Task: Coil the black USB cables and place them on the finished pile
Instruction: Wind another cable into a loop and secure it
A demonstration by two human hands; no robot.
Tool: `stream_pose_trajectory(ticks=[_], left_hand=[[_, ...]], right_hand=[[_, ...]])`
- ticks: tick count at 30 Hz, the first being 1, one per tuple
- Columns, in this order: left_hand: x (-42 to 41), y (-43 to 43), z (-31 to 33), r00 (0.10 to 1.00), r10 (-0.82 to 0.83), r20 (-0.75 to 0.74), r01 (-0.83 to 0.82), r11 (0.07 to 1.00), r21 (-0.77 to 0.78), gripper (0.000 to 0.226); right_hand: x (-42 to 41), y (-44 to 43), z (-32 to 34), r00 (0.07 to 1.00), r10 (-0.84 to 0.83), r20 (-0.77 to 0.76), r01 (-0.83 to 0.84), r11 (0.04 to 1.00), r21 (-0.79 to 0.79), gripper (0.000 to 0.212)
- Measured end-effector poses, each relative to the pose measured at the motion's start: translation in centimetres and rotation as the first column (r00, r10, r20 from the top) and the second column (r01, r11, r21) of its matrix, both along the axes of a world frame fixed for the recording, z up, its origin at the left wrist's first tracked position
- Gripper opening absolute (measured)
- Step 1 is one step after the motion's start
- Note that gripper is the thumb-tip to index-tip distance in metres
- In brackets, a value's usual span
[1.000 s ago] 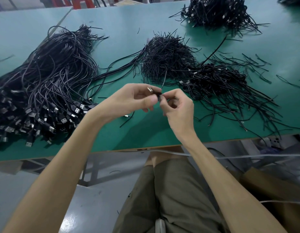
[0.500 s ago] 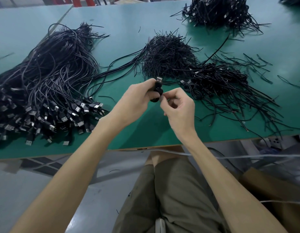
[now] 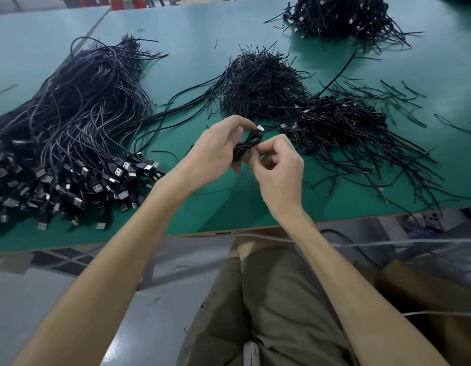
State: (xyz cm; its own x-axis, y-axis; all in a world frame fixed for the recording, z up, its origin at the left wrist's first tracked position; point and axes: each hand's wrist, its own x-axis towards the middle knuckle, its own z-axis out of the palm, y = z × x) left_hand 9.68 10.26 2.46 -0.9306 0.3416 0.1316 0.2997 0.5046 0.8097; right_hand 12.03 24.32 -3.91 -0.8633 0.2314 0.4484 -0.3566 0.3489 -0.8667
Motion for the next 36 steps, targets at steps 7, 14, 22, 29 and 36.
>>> stream_pose_trajectory(ticks=[7, 14, 22, 29, 36], left_hand=[[0.1, -2.4, 0.1, 0.982, -0.121, 0.147, 0.101, 0.985, 0.138, 0.032], [-0.3, -3.1, 0.2, 0.974, -0.219, 0.063, 0.219, 0.976, 0.013, 0.070], [-0.9, -2.9, 0.2, 0.987, -0.134, -0.084, 0.117, 0.976, -0.182, 0.035], [-0.5, -1.5, 0.1, 0.991, -0.016, -0.137, -0.032, 0.939, -0.343, 0.030], [-0.3, -0.5, -0.2, 0.994, 0.092, -0.054, -0.104, 0.952, -0.289, 0.043]], right_hand=[[0.0, 0.0, 0.1, 1.000, 0.007, 0.004, -0.007, 1.000, -0.024, 0.016], [0.3, -0.2, 0.3, 1.000, 0.022, 0.007, -0.022, 1.000, -0.004, 0.019], [0.3, -0.2, 0.3, 0.999, 0.045, 0.003, -0.045, 0.998, 0.036, 0.026], [0.5, -0.4, 0.3, 0.999, 0.049, -0.019, -0.047, 0.996, 0.070, 0.019], [0.7, -0.8, 0.3, 0.997, 0.043, -0.062, -0.032, 0.984, 0.173, 0.014]])
